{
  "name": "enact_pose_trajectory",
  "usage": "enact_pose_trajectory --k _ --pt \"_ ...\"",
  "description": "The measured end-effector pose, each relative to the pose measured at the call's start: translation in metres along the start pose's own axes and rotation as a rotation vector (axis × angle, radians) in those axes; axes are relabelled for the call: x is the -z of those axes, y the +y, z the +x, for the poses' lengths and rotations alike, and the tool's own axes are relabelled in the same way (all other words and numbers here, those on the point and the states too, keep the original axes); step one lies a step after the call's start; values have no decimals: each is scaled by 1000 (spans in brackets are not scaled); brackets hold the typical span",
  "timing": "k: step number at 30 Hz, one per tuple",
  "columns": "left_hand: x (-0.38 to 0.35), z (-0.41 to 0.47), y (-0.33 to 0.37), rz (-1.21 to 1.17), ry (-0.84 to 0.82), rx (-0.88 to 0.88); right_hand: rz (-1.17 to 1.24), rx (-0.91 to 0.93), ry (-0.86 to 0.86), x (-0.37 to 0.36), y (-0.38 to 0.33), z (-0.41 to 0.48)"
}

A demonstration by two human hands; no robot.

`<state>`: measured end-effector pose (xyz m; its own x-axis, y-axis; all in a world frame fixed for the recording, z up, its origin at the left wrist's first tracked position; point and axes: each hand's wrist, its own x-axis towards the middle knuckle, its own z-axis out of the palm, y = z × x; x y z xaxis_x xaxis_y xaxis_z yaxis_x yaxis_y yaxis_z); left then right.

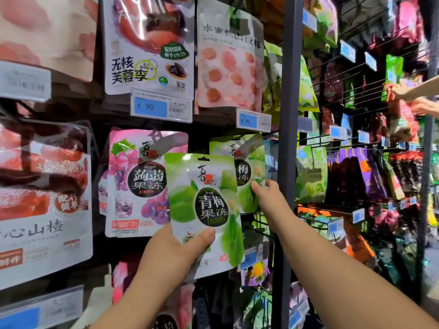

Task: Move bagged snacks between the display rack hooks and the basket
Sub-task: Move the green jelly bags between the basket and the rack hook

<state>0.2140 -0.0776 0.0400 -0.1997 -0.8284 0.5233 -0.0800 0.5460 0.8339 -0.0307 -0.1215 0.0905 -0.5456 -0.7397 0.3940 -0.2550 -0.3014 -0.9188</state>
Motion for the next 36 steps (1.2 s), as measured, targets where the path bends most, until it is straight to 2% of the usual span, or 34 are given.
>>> enact_pose_trajectory --k 2,4,6,8,10,12,14,20,36 --pt "-7 5 -1 -3 -18 -3 -169 115 123 4 2 -10" --pt "-15 11 -3 -11 -32 -16 -150 274 195 6 3 -25" --pt "-23 17 -3 -16 -54 -28 -113 370 195 8 4 -38" --pt "-33 23 0 -59 -69 -12 -21 330 66 10 5 -48" --pt "-44 30 4 -116 -71 11 132 162 -212 12 7 -54" --pt "-54 37 10 -193 -85 39 216 54 -360 15 6 -59" --pt "-63 46 14 -254 -107 57 287 69 -332 20 7 -57" --pt "-85 68 24 -220 -79 19 334 119 -188 28 7 -39" --pt "-88 90 29 -118 -27 -94 374 161 -163 19 5 -16"
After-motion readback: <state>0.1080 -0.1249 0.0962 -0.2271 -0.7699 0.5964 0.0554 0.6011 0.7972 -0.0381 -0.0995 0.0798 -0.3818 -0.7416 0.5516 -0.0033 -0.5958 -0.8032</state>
